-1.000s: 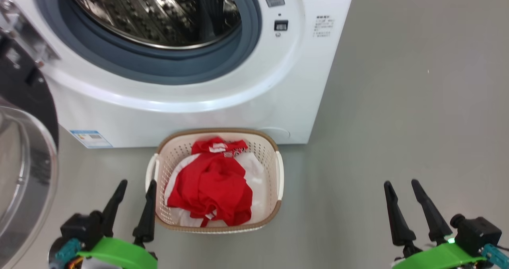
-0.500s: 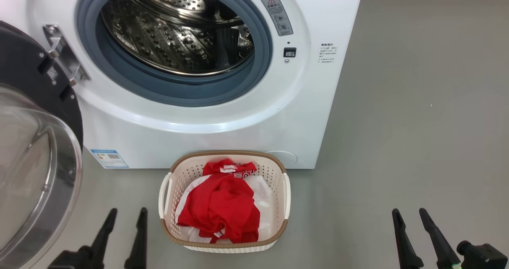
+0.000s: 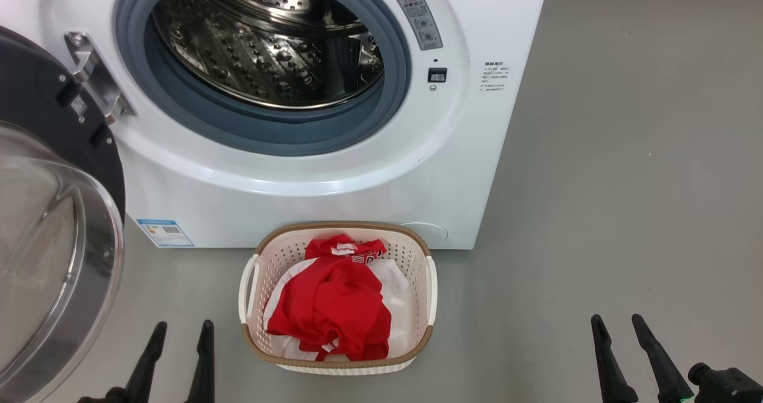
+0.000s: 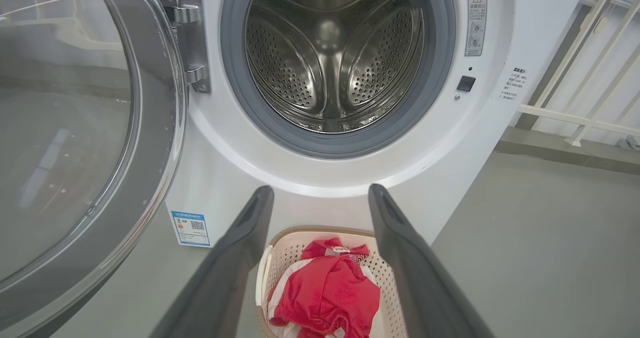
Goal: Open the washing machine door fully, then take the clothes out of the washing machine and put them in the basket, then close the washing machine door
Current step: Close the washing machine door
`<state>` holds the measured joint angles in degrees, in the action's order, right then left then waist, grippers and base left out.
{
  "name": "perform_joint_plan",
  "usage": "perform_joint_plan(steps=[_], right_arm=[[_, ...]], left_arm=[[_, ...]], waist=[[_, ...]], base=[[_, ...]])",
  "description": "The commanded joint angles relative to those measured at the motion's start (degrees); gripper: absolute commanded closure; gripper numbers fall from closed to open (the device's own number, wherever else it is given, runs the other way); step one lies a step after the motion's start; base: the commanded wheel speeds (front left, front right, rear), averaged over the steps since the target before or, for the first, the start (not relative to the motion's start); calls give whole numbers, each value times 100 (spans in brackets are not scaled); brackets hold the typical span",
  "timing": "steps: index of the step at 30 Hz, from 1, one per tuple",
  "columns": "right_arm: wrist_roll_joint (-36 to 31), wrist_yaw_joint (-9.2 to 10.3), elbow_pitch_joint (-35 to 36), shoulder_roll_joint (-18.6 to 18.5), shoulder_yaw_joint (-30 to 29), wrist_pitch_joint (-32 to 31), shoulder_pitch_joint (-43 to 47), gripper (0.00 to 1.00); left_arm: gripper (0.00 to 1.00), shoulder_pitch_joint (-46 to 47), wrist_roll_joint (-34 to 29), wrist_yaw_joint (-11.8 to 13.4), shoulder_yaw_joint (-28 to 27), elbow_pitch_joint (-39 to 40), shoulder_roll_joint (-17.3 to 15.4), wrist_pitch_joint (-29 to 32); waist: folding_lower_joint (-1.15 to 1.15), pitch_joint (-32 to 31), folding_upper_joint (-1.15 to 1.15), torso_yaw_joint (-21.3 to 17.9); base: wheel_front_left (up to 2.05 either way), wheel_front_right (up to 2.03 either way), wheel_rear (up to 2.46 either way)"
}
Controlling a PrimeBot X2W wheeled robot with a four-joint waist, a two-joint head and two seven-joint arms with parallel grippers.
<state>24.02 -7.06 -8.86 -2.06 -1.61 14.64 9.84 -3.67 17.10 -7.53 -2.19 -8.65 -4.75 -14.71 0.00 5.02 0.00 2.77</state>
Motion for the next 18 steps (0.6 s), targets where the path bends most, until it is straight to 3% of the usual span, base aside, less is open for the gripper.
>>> perform_joint_plan(steps=[1, 18], right_arm=[[-71, -43, 149, -82, 90, 36, -71, 0], [-68, -43, 144, -82, 94, 36, -116, 0]], left_arm=[[0, 50, -94, 4, -213, 177, -52, -29], [0, 93, -136, 4, -179, 257, -64, -29]], waist=[[0, 11, 0, 8], [0, 30, 0, -22]], base=[[0, 0, 0], [0, 0, 0]])
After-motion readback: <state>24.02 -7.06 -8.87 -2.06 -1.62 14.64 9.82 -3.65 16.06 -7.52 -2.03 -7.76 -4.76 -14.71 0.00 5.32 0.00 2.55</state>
